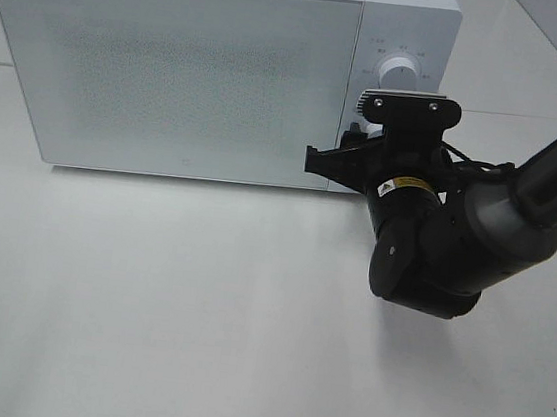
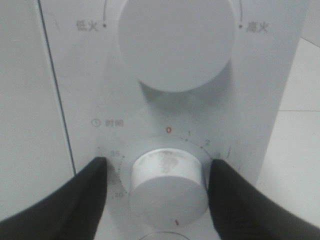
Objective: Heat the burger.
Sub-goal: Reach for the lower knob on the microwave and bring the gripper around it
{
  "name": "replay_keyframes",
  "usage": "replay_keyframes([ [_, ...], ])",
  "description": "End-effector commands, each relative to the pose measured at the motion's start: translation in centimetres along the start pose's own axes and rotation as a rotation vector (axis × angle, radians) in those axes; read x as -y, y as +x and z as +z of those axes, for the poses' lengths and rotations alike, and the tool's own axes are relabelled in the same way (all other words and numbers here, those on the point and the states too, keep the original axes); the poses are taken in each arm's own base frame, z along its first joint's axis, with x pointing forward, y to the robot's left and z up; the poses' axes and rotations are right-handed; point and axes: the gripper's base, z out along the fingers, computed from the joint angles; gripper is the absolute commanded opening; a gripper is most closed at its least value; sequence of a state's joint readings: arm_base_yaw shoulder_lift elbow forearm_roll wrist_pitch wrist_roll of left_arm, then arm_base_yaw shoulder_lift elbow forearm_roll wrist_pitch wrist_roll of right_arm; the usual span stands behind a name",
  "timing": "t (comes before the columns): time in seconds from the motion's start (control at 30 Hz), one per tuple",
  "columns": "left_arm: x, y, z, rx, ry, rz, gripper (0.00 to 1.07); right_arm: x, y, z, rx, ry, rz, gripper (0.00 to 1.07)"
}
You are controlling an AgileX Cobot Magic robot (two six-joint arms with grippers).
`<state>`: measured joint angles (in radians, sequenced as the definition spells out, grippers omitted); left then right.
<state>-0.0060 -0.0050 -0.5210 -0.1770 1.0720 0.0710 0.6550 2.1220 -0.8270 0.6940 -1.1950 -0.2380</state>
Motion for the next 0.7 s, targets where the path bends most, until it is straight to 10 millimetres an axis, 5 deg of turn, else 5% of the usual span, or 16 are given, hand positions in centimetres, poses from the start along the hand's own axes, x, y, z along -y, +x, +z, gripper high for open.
replay_keyframes([
  [0.03, 0.1, 0.1, -0.2, 0.021, 0.005, 0.004, 0.98, 0.5, -0.7, 0.6, 0.043, 0.021, 0.01, 0.43],
  [0.1, 0.1, 0.1, -0.2, 0.021, 0.005, 0.004, 0.98, 0.5, -0.7, 0.6, 0.045, 0.021, 0.01, 0.18],
  [0.27, 0.1, 0.1, -0.2, 0.021, 0.005, 0.004, 0.98, 0.5, -0.8, 0.6, 0.06, 0.025, 0.01, 0.0],
  [0.7, 0.1, 0.1, -0.2, 0.021, 0.005, 0.004, 0.98, 0.3, -1.8, 0.5, 0.169, -0.001, 0.008, 0.0],
])
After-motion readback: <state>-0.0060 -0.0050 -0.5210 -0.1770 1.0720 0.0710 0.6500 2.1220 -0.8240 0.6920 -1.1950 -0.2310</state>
